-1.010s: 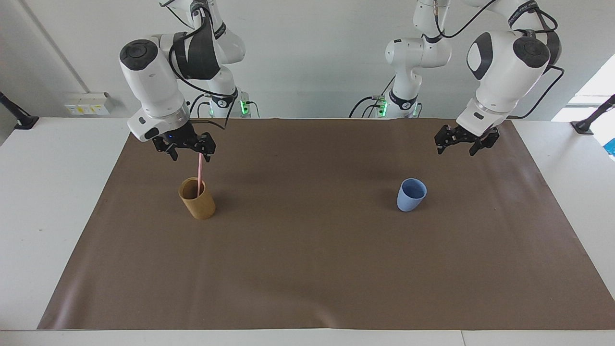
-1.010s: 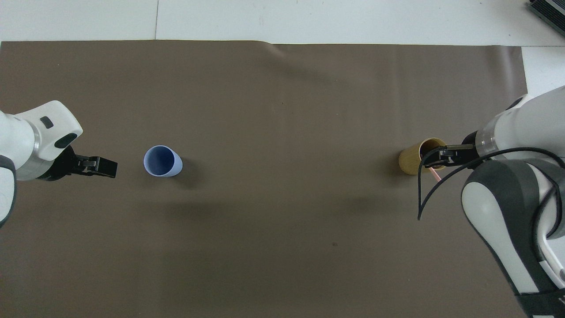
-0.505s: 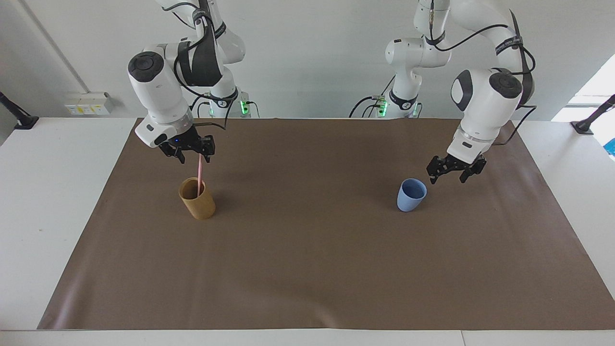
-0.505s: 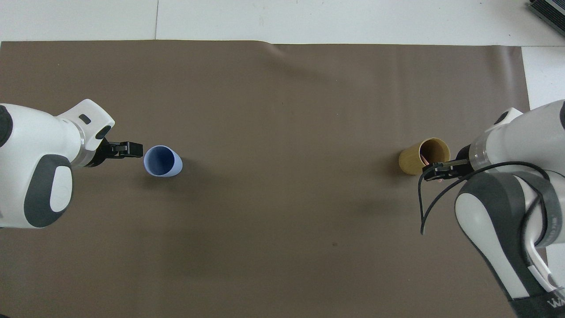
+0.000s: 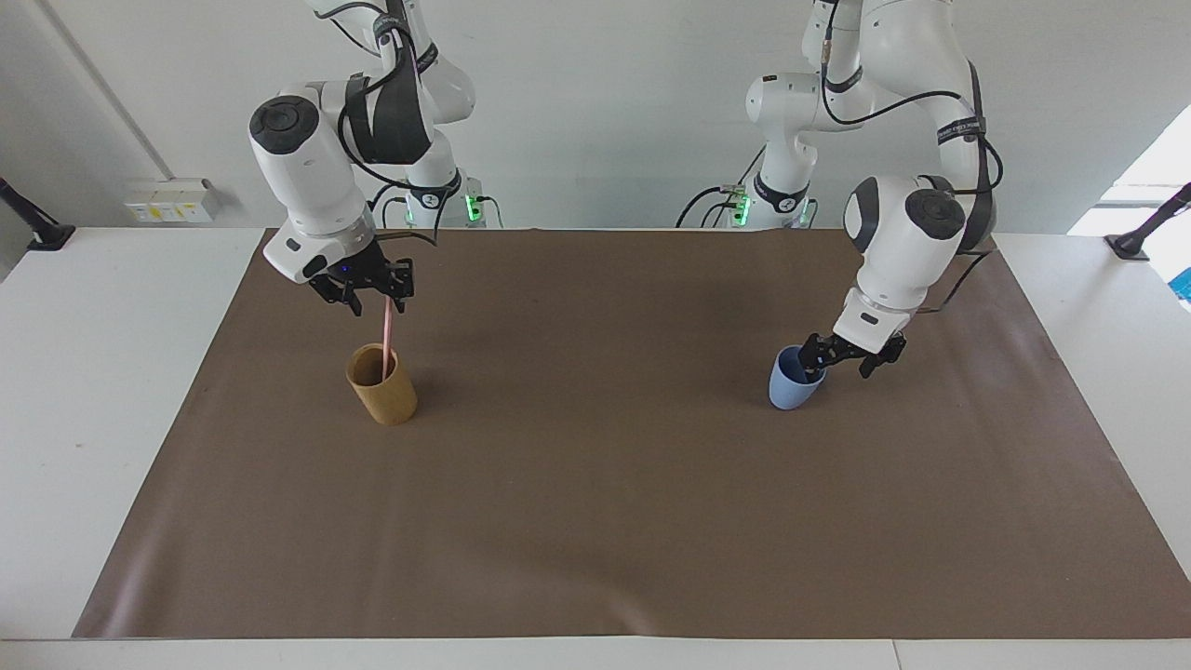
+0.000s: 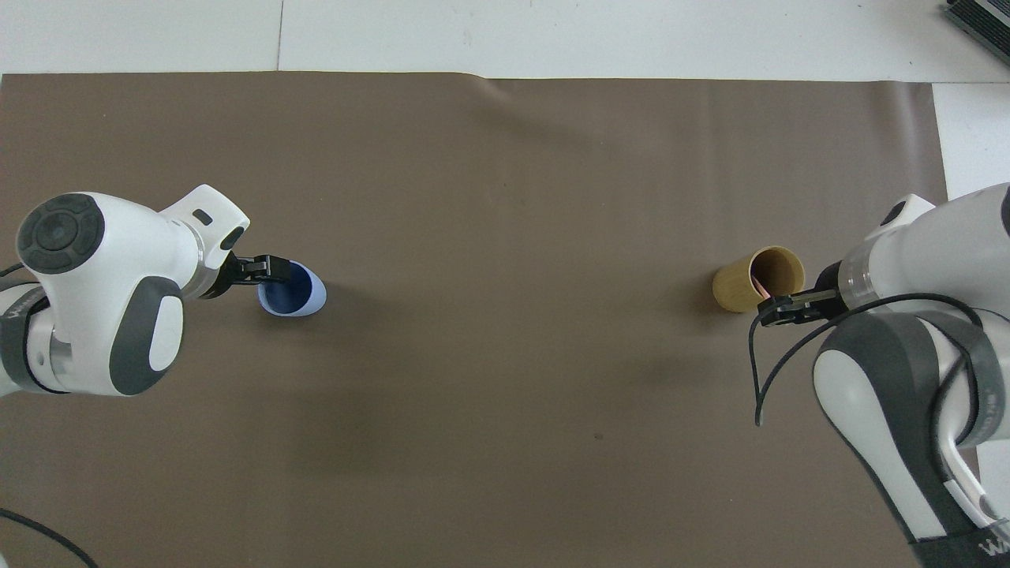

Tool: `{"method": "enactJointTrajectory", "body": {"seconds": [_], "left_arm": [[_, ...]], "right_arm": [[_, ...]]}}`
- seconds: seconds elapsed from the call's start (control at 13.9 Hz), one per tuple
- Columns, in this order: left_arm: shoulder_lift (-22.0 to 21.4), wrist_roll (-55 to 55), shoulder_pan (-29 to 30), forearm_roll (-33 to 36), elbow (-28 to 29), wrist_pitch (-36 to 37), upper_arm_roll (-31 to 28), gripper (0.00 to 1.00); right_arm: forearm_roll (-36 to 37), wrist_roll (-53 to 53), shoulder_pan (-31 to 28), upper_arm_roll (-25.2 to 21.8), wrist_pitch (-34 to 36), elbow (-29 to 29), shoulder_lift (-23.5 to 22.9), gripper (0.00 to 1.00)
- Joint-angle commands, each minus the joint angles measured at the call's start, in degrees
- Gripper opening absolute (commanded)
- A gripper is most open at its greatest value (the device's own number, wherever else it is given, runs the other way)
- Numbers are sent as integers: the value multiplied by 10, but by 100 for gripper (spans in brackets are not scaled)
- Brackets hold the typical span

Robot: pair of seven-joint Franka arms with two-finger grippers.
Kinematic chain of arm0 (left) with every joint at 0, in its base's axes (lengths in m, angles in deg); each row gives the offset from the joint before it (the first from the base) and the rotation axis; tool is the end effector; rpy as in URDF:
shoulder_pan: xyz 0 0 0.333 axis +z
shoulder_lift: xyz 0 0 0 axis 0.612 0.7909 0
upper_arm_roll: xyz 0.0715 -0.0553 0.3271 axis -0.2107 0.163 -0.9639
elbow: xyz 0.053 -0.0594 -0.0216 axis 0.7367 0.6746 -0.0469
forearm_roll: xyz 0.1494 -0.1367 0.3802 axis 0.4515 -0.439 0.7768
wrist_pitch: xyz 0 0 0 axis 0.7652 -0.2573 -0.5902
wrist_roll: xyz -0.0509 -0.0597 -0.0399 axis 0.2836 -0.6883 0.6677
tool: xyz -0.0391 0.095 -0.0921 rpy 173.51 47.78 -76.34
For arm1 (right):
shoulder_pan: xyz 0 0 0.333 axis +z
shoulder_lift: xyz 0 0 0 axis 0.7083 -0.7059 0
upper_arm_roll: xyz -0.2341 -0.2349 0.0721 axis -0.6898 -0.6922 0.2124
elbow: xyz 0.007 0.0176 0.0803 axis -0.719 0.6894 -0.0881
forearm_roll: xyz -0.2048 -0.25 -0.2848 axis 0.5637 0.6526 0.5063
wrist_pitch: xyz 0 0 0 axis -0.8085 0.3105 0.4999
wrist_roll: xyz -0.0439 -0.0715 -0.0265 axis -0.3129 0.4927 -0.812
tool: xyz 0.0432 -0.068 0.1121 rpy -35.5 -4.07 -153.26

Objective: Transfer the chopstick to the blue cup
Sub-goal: 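Grasp the blue cup rim with the left gripper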

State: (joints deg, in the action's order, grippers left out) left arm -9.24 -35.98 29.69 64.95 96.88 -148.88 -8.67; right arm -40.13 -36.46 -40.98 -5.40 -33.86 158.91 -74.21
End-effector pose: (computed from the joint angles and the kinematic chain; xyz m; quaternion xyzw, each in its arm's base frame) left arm 0.5948 -0.0999 0.3420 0.9994 0.0116 0.0308 0.0093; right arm 0.5604 0.0361 0.4472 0.9980 0.0513 -0.0355 0.0100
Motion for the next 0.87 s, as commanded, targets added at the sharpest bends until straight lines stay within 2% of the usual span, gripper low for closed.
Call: {"method": "enactJointTrajectory", "body": {"seconds": [0.0,0.07,0.14,0.22,0.29,0.43,0.79], "left_arm": [[-11,2,-10,-7,20,-12,-8,93],[-10,3,-10,-7,19,-13,-8,91],[-11,2,-10,-7,19,-13,-8,73],[-12,1,-10,-7,21,-9,-7,41],[-13,-6,-10,-7,21,3,-7,0],[-12,-11,-12,-7,16,11,-2,0],[-4,-10,-31,-7,-7,12,-2,0]], "right_arm": [[6,12,-2,3,-14,23,19,67],[6,12,-1,3,-14,24,19,67],[6,12,-1,3,-14,24,19,66],[6,13,-1,3,-14,24,19,66],[6,12,-1,3,-14,23,19,65],[6,12,-1,3,-14,24,19,62],[6,13,-1,3,-13,23,19,36]]}}
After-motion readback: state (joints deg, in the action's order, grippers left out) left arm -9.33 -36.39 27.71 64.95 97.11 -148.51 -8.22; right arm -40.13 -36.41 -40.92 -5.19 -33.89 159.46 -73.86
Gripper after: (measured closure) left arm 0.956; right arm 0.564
